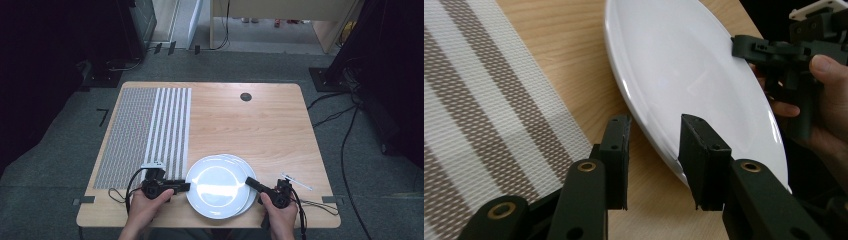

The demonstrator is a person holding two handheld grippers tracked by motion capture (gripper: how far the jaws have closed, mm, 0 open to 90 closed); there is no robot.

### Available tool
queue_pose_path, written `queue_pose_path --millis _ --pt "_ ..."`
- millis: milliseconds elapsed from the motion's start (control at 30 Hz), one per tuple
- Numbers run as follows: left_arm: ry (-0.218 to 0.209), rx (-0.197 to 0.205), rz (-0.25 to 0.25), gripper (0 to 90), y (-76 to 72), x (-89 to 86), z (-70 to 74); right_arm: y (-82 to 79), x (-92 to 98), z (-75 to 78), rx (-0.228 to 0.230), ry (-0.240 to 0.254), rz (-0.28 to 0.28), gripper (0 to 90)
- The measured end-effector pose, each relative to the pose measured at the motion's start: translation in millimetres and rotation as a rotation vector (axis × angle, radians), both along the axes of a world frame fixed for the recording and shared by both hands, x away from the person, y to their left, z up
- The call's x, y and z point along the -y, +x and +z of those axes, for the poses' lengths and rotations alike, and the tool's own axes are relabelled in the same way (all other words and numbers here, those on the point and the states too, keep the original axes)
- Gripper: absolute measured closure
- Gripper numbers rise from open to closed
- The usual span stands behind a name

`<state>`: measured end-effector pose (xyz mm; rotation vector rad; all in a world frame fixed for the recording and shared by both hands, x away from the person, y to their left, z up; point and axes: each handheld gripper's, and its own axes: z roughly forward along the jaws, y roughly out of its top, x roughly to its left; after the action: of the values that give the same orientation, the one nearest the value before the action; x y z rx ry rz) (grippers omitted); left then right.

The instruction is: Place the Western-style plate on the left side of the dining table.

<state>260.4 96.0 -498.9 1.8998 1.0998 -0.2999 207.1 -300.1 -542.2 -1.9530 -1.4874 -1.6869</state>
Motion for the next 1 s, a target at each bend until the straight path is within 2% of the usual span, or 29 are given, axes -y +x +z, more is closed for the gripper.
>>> queue_pose_path --millis 33,300,500,600,733,867,1000 --pt "-0.011 -0.006 -0.006 67.5 0.3 -2.1 0.5 -0.3 0.3 0.3 -0.002 0.001 0.001 86.7" --pt "-0.004 -0.031 -0.05 68.2 -0.7 2.4 -0.1 -1.0 0.9 0.5 0.012 -0.004 -0.004 86.9" --pt "0.008 -0.031 -0.067 69.5 -1.7 7.6 -1.4 -2.9 -0.4 4.5 0.069 -0.023 -0.006 87.2" --pt "0.006 -0.031 -0.069 69.9 -1.9 7.9 -1.3 -3.3 -0.5 4.7 0.07 -0.025 -0.008 87.3" --pt "-0.028 -0.033 -0.058 73.5 -1.7 6.1 0.6 -4.6 0.2 6.9 0.078 -0.018 -0.017 88.0" --pt "-0.035 -0.038 -0.056 74.3 -1.5 5.9 0.4 -5.0 0.9 8.3 0.078 -0.009 -0.018 88.2" --pt "-0.04 -0.037 -0.053 74.9 -1.8 6.7 1.4 -5.2 2.3 8.4 0.055 0.01 -0.023 88.5"
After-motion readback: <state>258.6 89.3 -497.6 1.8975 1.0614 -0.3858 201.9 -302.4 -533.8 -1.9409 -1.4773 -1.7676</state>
